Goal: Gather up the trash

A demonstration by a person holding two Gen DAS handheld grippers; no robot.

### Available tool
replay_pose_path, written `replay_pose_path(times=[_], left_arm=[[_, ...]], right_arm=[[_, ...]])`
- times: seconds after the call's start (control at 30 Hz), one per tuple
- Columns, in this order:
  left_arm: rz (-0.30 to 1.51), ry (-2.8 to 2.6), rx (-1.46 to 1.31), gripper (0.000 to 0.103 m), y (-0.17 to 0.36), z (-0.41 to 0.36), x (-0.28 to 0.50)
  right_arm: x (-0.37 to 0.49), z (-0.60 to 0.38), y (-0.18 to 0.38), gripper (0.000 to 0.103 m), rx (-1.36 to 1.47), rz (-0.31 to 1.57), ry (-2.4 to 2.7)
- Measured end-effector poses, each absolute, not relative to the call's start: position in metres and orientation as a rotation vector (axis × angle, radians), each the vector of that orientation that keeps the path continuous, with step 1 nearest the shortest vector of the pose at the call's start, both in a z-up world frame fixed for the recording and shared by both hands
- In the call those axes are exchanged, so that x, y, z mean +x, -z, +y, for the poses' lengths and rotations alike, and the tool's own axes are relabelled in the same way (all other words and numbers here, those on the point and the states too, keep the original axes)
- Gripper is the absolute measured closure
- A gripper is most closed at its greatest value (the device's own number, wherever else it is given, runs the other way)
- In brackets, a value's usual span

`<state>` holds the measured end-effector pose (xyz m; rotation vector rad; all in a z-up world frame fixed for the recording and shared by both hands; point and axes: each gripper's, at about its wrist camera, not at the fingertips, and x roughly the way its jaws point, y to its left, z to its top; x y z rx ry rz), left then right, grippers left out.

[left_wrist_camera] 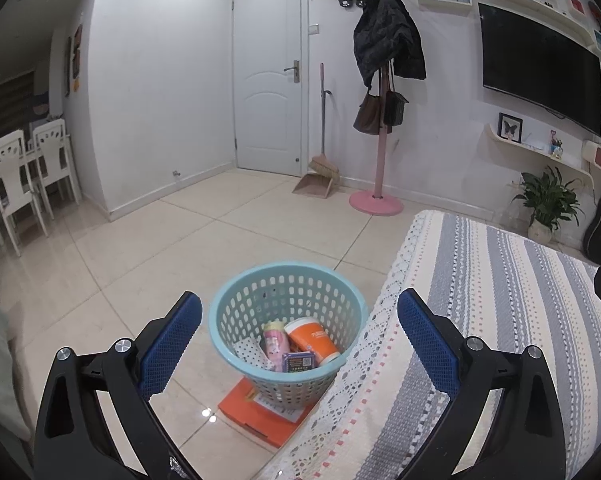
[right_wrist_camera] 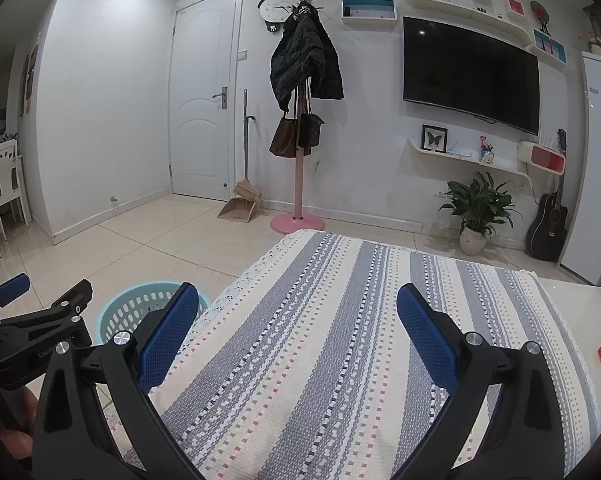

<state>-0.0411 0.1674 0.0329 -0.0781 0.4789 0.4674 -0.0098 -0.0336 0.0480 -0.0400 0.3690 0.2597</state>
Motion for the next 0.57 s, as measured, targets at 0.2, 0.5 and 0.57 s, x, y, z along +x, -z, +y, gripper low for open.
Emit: replay_pose_path(times=[0.2, 0.5, 0.57], left_arm=[[0.469, -0.468, -0.057, 0.007, -0.032, 0.162, -0.042], [0.501, -0.386, -0.052, 0.007, -0.029, 0.139, -0.032], [0.504, -0.372, -0.041, 0.007, -0.027, 0.130, -0.029]], right_arm=[[-0.011, -0.034, -0.048, 0.008, -0.045, 0.364, -0.261], [-0.007, -0.052, -0.050, 0.008, -0.024, 0.367, -0.212], [-0.004, -0.061, -0.049, 0.008, -0.007, 0.377, -0.192]])
